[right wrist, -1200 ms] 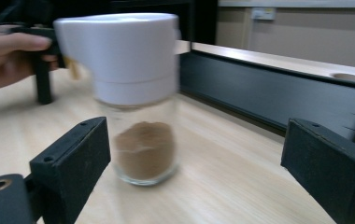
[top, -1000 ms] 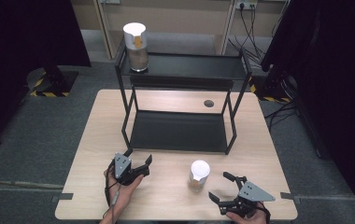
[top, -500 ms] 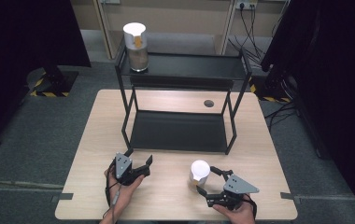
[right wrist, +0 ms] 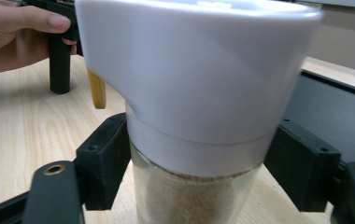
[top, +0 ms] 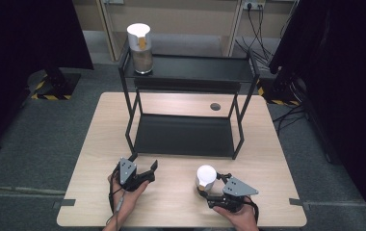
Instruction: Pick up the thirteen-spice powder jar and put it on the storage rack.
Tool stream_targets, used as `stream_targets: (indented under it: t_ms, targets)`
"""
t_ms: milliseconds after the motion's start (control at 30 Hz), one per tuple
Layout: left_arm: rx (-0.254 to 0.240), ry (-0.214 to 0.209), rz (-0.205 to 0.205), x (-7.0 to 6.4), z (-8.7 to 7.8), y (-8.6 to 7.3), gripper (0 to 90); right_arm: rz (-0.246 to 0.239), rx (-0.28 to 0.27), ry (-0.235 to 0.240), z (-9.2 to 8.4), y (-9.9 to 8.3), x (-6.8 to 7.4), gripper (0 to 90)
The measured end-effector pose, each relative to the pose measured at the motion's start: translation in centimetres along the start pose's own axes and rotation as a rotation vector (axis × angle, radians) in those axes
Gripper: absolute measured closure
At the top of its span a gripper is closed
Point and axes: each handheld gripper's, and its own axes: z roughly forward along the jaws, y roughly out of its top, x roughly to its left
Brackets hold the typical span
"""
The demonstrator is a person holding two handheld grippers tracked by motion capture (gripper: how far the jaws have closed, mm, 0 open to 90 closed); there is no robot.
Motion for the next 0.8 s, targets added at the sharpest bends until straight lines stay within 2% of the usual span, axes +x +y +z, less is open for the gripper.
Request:
stream_targets:
  t_ms: [167,300,433,633,800]
  targets:
    - [0.002,0.001,0.004,0.0,0.0,0.0,14.1,0.007,-0.002,0.0,0.1,-0.1,0.0,30.2]
    - [-0.004,0.002,0.0,0.0,0.0,-0.1,14.1,0.059,-0.001,-0.01,0.1,0.0,0.1,30.7]
    - [-0.001,0.003,0.006,-0.1,0.0,0.0,14.2,0.058,-0.005,-0.048,-0.2,0.2,0.7,30.8]
    - [-0.005,0.005,0.007,-0.2,0.0,-0.1,14.2,0.066,-0.061,-0.125,-1.1,0.7,1.4,30.8]
    - [-0.005,0.006,0.008,-0.3,0.0,-0.1,14.2,0.077,-0.082,-0.171,-1.7,1.3,1.2,30.8]
